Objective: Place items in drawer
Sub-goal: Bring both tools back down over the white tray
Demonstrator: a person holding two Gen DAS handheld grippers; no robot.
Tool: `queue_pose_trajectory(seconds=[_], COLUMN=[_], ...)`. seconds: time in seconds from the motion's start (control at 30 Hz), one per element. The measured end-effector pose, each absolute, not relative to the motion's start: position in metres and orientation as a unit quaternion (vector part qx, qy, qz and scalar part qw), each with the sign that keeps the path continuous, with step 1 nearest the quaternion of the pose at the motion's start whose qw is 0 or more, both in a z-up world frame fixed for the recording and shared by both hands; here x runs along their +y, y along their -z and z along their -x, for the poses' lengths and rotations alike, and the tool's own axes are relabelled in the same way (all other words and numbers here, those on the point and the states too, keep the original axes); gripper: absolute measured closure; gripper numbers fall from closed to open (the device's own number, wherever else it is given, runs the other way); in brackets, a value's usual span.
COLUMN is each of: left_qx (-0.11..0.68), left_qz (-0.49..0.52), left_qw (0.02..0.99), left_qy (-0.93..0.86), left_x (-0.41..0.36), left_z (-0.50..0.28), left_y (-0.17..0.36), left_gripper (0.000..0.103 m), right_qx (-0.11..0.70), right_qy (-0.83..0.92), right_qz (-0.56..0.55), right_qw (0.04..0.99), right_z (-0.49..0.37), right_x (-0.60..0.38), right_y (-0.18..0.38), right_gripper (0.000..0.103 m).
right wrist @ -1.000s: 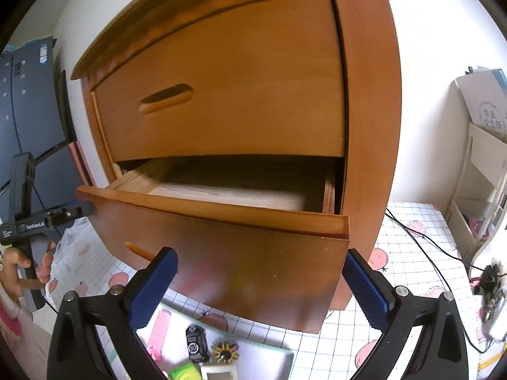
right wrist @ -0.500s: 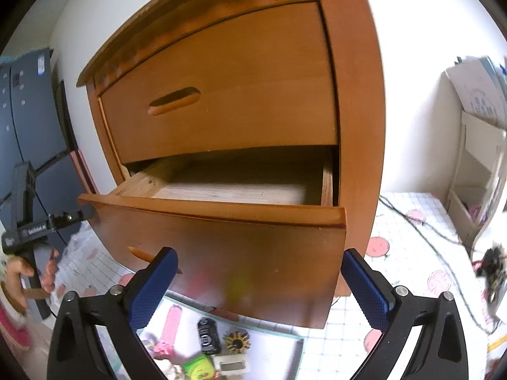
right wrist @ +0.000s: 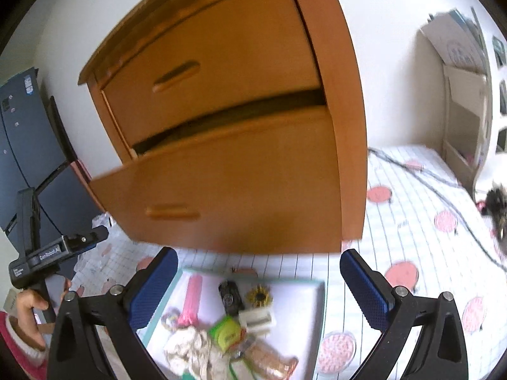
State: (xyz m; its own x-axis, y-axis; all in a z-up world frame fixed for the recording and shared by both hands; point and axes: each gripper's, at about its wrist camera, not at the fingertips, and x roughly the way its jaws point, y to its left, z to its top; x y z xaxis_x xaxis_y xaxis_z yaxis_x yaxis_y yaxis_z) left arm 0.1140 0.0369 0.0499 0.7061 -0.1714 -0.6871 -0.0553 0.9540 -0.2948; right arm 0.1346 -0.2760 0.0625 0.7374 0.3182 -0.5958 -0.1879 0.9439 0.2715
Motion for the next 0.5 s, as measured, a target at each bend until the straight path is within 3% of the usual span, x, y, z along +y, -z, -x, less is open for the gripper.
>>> queue_pose_trajectory(seconds=[0.5], left_qx=[0.517], left_qz=[0.116], left_qw=[0.848], left_qy=[0.026], left_x=[-0.012], left_z=[-0.098], left_y=[0.015], left_gripper=[0.000], right_qx=[0.421], right_qy=[-0.155], right_qz=[-0.073], right_qw=[0.890], right_z=[-0.122], right_x=[-0.255], right_y=[-0.011], right_gripper=[0.000])
